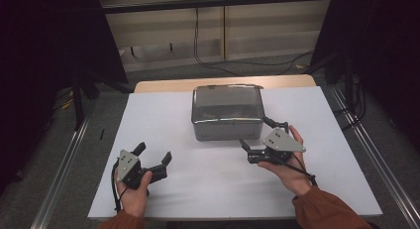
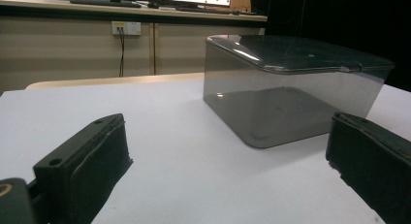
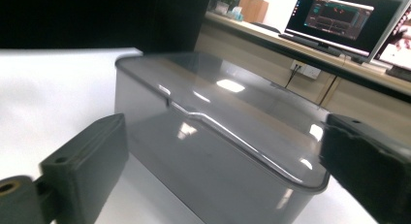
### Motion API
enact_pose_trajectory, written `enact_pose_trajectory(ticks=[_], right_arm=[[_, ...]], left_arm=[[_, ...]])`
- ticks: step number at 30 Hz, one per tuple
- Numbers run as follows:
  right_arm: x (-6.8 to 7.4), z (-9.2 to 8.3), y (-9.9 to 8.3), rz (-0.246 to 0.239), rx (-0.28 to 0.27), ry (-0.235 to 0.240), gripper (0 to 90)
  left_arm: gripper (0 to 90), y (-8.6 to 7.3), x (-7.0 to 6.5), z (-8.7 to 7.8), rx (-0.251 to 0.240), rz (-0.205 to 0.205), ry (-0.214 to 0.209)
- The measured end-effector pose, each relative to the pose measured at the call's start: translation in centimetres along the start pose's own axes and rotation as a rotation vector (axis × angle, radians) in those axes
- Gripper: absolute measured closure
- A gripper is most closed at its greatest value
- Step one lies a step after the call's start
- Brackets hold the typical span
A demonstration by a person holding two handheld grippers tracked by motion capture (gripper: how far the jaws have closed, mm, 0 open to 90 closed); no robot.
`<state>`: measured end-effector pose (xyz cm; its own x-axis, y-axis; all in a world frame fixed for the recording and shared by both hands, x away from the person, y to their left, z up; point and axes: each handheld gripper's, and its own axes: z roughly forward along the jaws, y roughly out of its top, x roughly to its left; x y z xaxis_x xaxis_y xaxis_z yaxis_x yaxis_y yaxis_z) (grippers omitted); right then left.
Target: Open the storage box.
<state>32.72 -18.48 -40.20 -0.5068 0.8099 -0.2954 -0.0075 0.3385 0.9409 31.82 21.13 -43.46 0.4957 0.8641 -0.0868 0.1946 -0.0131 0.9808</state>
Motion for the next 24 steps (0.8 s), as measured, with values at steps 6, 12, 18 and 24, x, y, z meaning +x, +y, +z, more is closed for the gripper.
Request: enact_pose_trajectory(ticks=[6, 12, 18, 24], right_arm=[[0.3, 0.7, 0.0, -0.07, 0.004, -0.011, 5.5], [1.0, 1.2, -0.1, -0.161, 0.02, -0.014, 6.1], [1.4, 2.1, 0.6, -0.292, 0.034, -0.03, 7.5], [1.9, 3.0, 1.0, -0.401, 0.035, -0.047, 11.9]], left_arm=[[1.5, 0.0, 0.2, 0.0, 0.005, -0.009, -0.002], [1.6, 0.0, 0.0, 0.1, 0.007, -0.002, -0.005], [1.6, -0.2, -0.1, 0.1, 0.025, 0.006, 0.002], [1.6, -0.1, -0.4, 0.1, 0.026, 0.018, -0.002]])
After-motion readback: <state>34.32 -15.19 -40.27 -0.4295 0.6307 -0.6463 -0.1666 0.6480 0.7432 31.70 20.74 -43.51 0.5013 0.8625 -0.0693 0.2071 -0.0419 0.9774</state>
